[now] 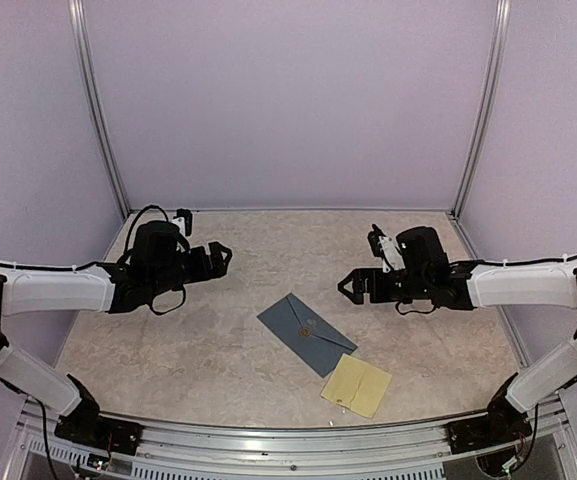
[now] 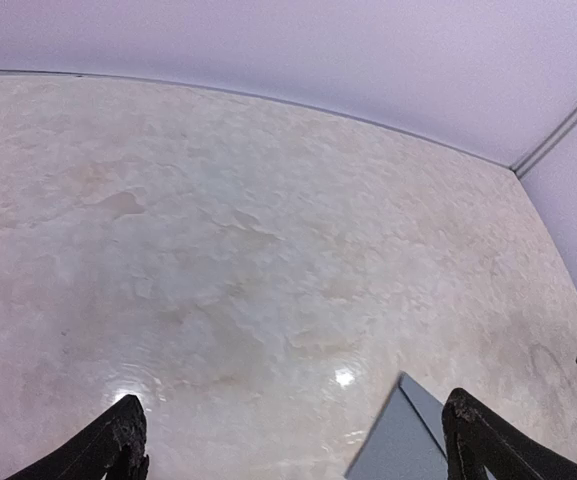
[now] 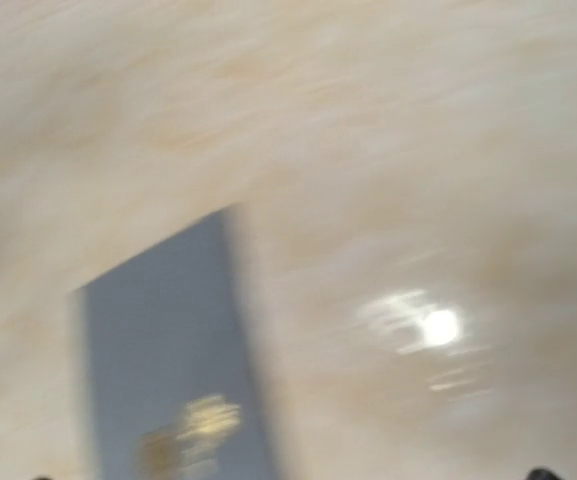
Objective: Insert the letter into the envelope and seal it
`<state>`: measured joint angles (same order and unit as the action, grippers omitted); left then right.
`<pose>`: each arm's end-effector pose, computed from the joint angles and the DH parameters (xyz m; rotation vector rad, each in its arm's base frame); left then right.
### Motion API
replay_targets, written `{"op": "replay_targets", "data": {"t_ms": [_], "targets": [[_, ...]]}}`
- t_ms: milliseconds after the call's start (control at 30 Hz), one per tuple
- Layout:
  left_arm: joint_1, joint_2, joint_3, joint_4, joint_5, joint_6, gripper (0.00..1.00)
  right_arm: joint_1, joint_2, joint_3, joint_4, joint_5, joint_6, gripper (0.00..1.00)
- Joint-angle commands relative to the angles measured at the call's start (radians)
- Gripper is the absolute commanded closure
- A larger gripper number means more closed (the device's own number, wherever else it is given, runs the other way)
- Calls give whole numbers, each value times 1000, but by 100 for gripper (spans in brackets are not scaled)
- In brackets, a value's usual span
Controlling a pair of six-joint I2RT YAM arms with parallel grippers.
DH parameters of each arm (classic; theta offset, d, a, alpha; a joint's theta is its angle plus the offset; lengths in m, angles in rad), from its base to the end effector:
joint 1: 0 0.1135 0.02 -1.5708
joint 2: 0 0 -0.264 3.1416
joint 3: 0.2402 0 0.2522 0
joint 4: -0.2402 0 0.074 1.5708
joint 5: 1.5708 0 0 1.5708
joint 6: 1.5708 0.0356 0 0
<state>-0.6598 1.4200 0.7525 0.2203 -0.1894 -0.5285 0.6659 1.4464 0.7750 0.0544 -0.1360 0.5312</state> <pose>0.2476 -0.1836 0.2229 0.0122 2.0553 -0.5615 0.2372 0.1925 0.2068 -0.2357 2.2916 0.7998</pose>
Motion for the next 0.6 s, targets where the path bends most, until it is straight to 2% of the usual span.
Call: {"op": "replay_targets", "data": {"t_ms": [0,133,267,433,567], "targets": [[200,-86,-93,74,70,68,2,-131,-27,-47,5,78,-109,1],[421,-183,-221,177,104,71,1,-303,-123,-125,67,50,-174,1],[585,-290,-356,295,29,101,1,-524,-234,-218,149,2,-217,0],[652,-421,-483,452,-105,203,1,-710,-357,-343,309,27,-269,0],[652,-451,-558,599,-216,305,1,-738,-410,-462,493,121,-303,0]]}}
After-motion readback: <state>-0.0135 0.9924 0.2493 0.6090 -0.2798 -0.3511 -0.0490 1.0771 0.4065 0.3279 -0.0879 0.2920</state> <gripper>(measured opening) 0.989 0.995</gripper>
